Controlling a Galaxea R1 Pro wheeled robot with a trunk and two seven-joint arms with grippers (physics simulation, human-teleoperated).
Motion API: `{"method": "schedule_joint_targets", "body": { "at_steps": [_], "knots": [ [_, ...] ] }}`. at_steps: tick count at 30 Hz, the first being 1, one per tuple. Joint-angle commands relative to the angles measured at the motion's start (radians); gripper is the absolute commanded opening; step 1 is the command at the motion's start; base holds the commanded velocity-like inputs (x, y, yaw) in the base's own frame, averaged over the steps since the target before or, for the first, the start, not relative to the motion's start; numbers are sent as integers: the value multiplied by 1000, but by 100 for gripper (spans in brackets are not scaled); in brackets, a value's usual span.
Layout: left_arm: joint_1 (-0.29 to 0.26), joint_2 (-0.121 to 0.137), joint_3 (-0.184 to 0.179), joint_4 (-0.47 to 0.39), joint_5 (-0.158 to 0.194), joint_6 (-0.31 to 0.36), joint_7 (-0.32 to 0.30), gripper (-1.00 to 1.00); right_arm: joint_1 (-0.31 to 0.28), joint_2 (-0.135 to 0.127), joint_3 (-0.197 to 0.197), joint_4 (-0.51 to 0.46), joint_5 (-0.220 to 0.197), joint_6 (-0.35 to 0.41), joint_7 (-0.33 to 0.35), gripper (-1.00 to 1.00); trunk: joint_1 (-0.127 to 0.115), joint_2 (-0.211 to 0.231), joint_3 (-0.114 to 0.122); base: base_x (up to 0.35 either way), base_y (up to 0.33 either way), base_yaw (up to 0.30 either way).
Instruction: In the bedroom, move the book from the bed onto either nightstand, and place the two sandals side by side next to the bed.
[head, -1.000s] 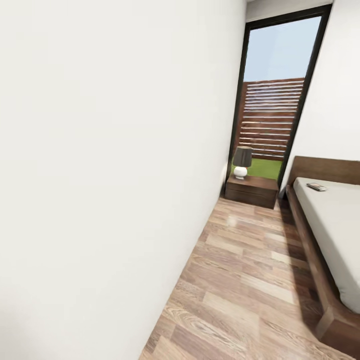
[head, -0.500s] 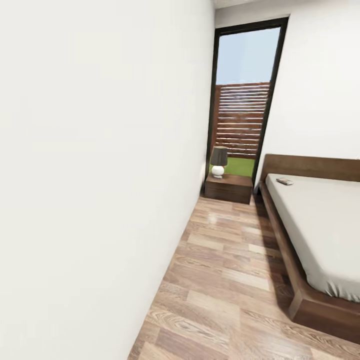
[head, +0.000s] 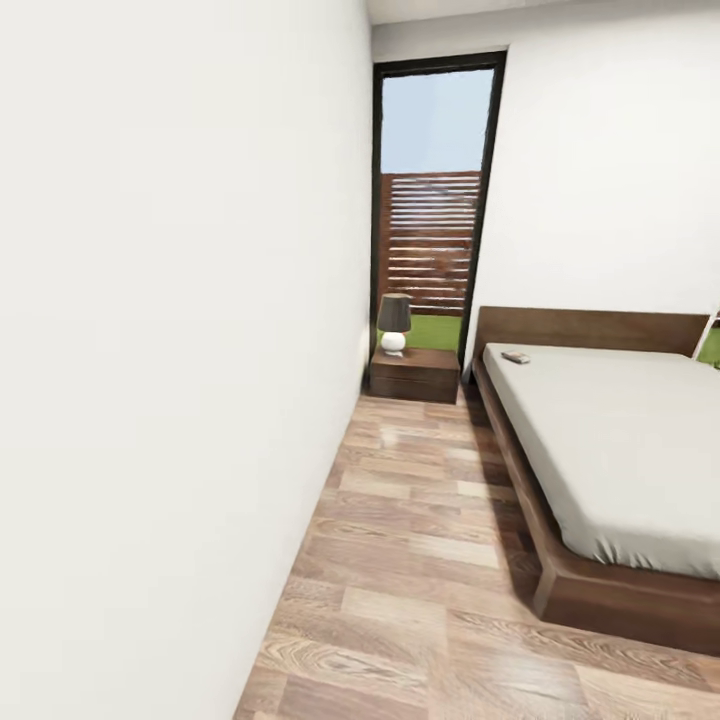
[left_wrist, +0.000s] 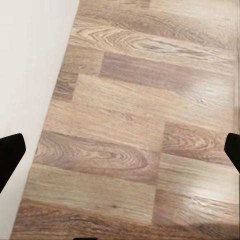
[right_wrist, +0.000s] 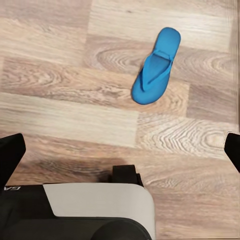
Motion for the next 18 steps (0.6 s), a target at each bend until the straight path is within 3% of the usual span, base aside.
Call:
{"method": "schedule_joint_targets", "body": {
  "at_steps": [1,18],
  "knots": [
    [0,0,0,0,1,-3,0,100,0,0,-2,0,0,-2,0,100,0,0,0,10,1,-288],
    [0,0,-1,0,1,-3,0,100,0,0,-2,0,0,-2,0,100,0,0,8,0,0,-288]
  ]
}}
